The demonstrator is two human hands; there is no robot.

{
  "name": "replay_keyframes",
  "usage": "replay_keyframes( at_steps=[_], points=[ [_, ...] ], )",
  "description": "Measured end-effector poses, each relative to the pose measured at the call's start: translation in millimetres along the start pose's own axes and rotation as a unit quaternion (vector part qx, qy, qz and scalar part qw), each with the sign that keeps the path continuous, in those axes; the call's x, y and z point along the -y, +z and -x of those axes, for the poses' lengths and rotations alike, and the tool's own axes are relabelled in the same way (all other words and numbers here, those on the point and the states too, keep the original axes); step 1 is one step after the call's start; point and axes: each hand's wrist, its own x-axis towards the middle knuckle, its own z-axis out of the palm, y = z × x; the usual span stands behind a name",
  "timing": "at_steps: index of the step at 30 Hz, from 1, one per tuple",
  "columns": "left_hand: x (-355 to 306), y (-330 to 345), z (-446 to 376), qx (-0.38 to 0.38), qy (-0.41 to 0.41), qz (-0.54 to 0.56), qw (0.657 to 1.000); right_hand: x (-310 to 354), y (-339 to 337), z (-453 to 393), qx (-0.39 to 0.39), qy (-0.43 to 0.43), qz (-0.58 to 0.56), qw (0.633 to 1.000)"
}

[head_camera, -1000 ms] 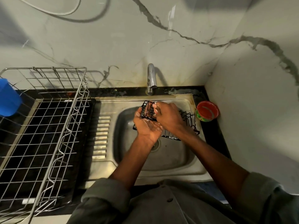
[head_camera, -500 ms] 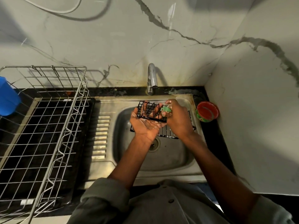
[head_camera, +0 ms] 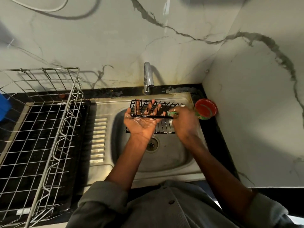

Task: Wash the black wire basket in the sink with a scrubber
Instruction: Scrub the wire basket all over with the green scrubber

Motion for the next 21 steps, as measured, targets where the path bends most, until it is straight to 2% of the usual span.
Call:
replay_keyframes(
  at_steps=[4, 6, 8, 11, 13, 14, 18, 19, 21],
  points=[
    [6.2, 0.1, 0.3, -0.015, 0.005, -0.007, 1.000, 38.9, 14.5, 9.6, 0.071, -0.131, -0.158, 0.976],
    [2.3, -0.6, -0.2, -0.020, 0.015, 0.004, 1.000, 36.7, 13.9, 4.9, 0.068, -0.159, -0.167, 0.971],
    [-1.7, -0.3, -0.4, -0.015, 0.014, -0.001, 1.000, 17.9, 9.9, 0.3, 0.027, -0.135, -0.124, 0.983],
    [-2.4, 0.9, 2.5, -0.004, 0.035, -0.020, 0.999, -22.1, 5.5, -3.9, -0.028, -0.002, -0.030, 0.999],
    [0.4, 2.8, 4.6, -0.010, 0.039, -0.040, 0.998, -30.2, 5.6, -3.7, -0.042, 0.062, -0.036, 0.997],
    [4.1, 2.6, 4.9, -0.009, 0.032, -0.047, 0.998, -23.5, 6.6, -2.3, -0.033, 0.060, -0.070, 0.995],
    [20.1, 7.5, 8.9, -0.037, 0.011, -0.049, 0.998, 30.9, 14.7, 7.9, 0.078, -0.072, -0.229, 0.968],
    [20.8, 8.4, 9.9, -0.037, 0.012, -0.052, 0.998, 38.3, 16.0, 8.6, 0.082, -0.094, -0.230, 0.965],
    [13.5, 5.3, 7.8, -0.028, 0.005, -0.032, 0.999, 32.3, 13.3, 3.5, 0.029, -0.112, -0.161, 0.980]
  ],
)
